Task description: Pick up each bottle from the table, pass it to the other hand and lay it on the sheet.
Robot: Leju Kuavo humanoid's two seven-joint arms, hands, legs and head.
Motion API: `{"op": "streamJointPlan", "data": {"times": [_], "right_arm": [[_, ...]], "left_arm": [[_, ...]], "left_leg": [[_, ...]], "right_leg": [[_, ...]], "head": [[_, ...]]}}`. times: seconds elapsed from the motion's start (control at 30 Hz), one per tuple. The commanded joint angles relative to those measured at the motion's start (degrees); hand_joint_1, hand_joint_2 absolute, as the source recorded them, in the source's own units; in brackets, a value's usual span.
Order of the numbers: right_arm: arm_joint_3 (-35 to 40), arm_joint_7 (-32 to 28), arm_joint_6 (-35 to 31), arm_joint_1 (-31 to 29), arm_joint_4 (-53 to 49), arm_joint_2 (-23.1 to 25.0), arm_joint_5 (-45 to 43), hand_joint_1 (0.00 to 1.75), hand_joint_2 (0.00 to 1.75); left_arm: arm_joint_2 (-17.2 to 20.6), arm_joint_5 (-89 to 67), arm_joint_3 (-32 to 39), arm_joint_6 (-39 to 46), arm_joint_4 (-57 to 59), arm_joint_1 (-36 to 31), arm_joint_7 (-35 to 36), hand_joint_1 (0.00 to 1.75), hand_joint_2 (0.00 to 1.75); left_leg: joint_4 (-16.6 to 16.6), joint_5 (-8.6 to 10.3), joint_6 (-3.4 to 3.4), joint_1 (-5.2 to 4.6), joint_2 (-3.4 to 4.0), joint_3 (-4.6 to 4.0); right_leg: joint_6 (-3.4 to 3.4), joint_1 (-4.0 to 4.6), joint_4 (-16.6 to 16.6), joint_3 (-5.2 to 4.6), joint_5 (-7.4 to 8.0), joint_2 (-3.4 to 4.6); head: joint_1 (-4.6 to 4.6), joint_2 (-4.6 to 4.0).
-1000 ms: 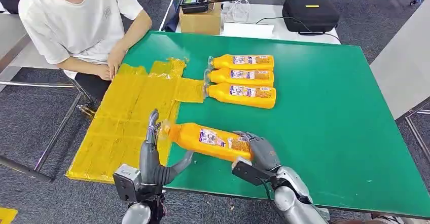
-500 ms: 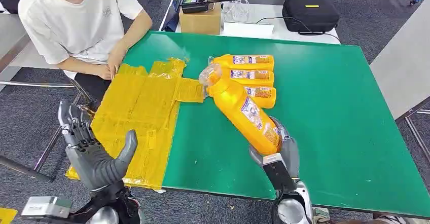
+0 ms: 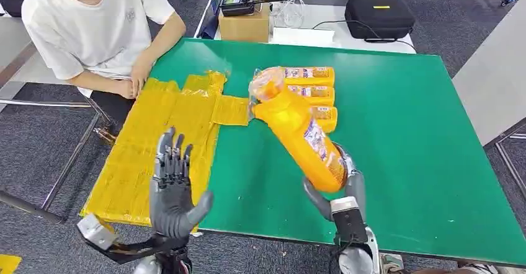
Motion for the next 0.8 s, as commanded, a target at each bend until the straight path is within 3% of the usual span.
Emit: {"op": "streamJointPlan", "data": {"times": [0.03,0.4,0.67,0.8], "right_arm": [[10.3,0.7,5.8,-2.8,2.0,0.6,-1.2,1.75,1.75],[13.0,0.9,6.0,-4.0,4.4,0.4,-0.5,1.75,1.75],[22.1,-3.4,11.3,-6.6,11.1,0.1,-0.4,1.75,1.75],[24.8,-3.0,13.2,-8.4,14.1,-0.1,0.3,1.75,1.75]], "left_arm": [[-0.4,-2.9,2.9,4.6,11.1,-6.5,6.0,0.00,1.75],[-1.7,-3.8,5.1,3.5,11.9,-6.9,6.2,0.00,1.75],[-1.6,-7.3,3.9,2.4,9.7,-9.6,3.3,0.00,1.75],[0.4,-7.0,1.2,-3.1,5.7,-9.2,-0.5,0.00,1.75]], "left_leg": [[-0.1,0.02,0.12,0.02,-0.03,0.13],[-0.1,-0.01,0.15,0.03,0.02,0.16],[-0.1,0.02,0.10,0.07,0.00,0.06],[-0.1,0.01,0.14,0.09,0.06,0.11]], "right_leg": [[-0.24,0.07,-0.1,0.12,0.02,0.00],[-0.25,0.07,-0.1,0.18,0.02,0.07],[-0.25,0.11,-0.1,0.08,0.04,0.03],[-0.28,0.13,-0.1,0.12,0.06,0.10]], "head": [[-0.02,0.00],[-0.02,0.00],[-0.02,0.00],[-0.02,0.00]]}}
